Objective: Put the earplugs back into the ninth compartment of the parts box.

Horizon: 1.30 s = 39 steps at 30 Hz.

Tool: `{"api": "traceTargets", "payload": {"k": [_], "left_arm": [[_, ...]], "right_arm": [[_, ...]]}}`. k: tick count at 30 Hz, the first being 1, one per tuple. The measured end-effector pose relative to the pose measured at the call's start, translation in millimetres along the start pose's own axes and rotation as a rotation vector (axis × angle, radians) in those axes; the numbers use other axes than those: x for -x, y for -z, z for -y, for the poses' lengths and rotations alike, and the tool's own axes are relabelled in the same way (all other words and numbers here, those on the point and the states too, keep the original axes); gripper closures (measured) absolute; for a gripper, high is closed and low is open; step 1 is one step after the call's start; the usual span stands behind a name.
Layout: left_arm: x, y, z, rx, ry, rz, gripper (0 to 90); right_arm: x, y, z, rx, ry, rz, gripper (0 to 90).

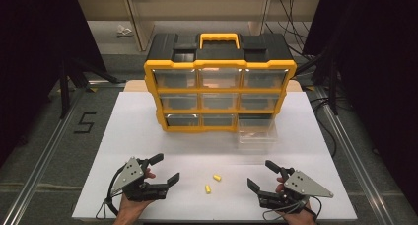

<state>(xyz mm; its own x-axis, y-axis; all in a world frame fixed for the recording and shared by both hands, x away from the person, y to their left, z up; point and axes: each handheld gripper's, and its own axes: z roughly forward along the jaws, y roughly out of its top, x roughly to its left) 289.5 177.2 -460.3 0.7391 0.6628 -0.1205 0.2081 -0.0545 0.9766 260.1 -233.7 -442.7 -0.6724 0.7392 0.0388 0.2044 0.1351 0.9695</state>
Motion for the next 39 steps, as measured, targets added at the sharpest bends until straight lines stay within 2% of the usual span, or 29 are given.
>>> {"api": "traceTargets", "payload": {"k": [17, 20, 24, 29, 35, 36, 39], "left_arm": [[0.8, -0.2, 0.1, 0.001, -0.013, -0.001, 14.8], [0.7, -0.3, 0.1, 0.003, -0.014, -0.002, 14.8], [0.7, -0.2, 0.1, 0.004, -0.014, -0.002, 14.8], [0.7, -0.2, 0.0, 0.007, -0.015, 0.0, 14.9], [0.6, -0.4, 0.1, 0.006, -0.019, 0.0, 15.0], [0.8, -0.3, 0.1, 0.007, -0.02, 0.0, 15.0], [0.8, -0.3, 0.1, 0.008, -0.02, 0.001, 15.0]], "right_arm": [[-0.4, -1.4, -1.6, -0.001, 0.0, -0.005, 19.8], [0.0, -2.9, -2.6, -0.005, -0.001, -0.023, 22.4], [-1.4, -6.9, -4.5, -0.025, 0.017, -0.041, 22.5], [-2.4, -14.1, -7.4, -0.084, 0.034, -0.044, 22.3], [-3.5, -22.9, -10.6, -0.143, 0.044, -0.081, 22.3], [-5.1, -26.1, -12.7, -0.164, 0.061, -0.087, 22.4], [-5.4, -29.4, -15.3, -0.178, 0.068, -0.091, 22.9]]}}
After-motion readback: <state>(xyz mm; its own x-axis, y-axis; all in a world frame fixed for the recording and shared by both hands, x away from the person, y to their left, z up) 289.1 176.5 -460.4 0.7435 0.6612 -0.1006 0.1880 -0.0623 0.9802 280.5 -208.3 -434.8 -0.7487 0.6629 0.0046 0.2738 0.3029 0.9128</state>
